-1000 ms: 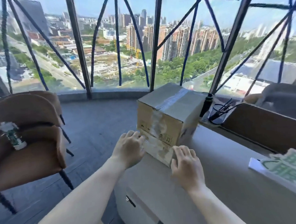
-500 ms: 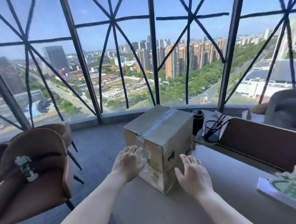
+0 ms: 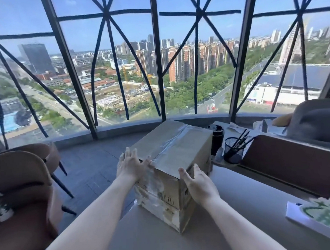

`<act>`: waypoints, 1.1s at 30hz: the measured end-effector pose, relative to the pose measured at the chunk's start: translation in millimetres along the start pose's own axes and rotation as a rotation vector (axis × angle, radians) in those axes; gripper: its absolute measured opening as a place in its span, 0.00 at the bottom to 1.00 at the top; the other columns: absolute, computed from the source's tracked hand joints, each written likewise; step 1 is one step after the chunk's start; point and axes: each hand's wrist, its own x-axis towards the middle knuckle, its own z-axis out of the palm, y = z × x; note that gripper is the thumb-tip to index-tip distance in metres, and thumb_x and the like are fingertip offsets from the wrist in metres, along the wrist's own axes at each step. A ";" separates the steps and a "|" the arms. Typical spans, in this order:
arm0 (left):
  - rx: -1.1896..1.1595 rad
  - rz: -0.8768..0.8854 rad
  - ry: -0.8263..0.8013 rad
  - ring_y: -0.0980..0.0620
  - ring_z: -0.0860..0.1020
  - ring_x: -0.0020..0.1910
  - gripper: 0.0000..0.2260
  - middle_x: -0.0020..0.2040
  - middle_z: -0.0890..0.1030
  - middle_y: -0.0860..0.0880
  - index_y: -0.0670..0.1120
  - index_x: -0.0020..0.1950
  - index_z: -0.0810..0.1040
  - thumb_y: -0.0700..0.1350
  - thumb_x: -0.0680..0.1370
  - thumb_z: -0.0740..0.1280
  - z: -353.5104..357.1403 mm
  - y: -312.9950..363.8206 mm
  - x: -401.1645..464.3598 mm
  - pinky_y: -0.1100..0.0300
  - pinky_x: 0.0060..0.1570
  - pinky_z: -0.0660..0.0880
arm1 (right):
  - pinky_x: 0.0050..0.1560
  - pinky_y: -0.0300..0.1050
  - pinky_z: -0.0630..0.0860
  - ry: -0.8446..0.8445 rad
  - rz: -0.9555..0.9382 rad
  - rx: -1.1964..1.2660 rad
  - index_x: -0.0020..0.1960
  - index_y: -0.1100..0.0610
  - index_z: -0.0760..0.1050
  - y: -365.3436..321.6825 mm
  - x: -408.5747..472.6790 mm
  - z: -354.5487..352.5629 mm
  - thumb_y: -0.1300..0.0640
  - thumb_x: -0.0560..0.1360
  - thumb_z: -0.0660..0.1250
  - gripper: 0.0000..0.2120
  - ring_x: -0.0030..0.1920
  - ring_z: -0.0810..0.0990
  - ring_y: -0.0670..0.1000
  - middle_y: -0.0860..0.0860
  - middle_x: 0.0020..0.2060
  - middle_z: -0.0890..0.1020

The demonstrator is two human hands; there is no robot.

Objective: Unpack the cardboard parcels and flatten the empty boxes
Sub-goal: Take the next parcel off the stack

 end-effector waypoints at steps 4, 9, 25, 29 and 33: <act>-0.140 -0.044 -0.014 0.40 0.66 0.71 0.39 0.74 0.66 0.41 0.43 0.77 0.60 0.65 0.74 0.65 -0.3 -9.8 39.8 0.46 0.67 0.67 | 0.74 0.51 0.59 0.035 0.092 0.158 0.81 0.56 0.46 -9.5 21.8 11.4 0.29 0.75 0.57 0.47 0.77 0.59 0.53 0.53 0.78 0.61; -0.374 -0.106 -0.203 0.48 0.80 0.45 0.23 0.49 0.83 0.49 0.50 0.51 0.79 0.66 0.67 0.73 -7.6 -27.0 89.5 0.54 0.44 0.78 | 0.73 0.50 0.64 0.084 0.182 0.494 0.81 0.50 0.48 -6.3 42.8 26.5 0.31 0.62 0.69 0.55 0.70 0.71 0.51 0.47 0.71 0.73; -0.690 0.037 -0.302 0.53 0.84 0.43 0.15 0.41 0.85 0.58 0.58 0.49 0.83 0.62 0.66 0.76 12.2 -4.1 -16.0 0.49 0.46 0.81 | 0.61 0.47 0.73 0.092 0.110 0.578 0.64 0.39 0.72 32.6 -34.9 -38.4 0.53 0.73 0.64 0.21 0.57 0.81 0.44 0.40 0.54 0.83; -0.736 0.141 -0.316 0.56 0.84 0.43 0.18 0.42 0.85 0.59 0.55 0.50 0.83 0.63 0.65 0.76 27.2 39.1 -63.7 0.51 0.47 0.81 | 0.69 0.56 0.69 0.154 0.111 0.565 0.66 0.37 0.70 64.5 -84.7 -76.8 0.51 0.69 0.63 0.25 0.61 0.79 0.49 0.42 0.58 0.82; -0.706 0.245 -0.348 0.59 0.83 0.43 0.21 0.41 0.85 0.60 0.55 0.49 0.82 0.66 0.63 0.75 50.6 92.8 -113.5 0.51 0.49 0.80 | 0.60 0.45 0.71 0.263 0.105 0.577 0.65 0.34 0.70 104.6 -152.2 -114.5 0.54 0.74 0.63 0.23 0.58 0.79 0.39 0.36 0.56 0.82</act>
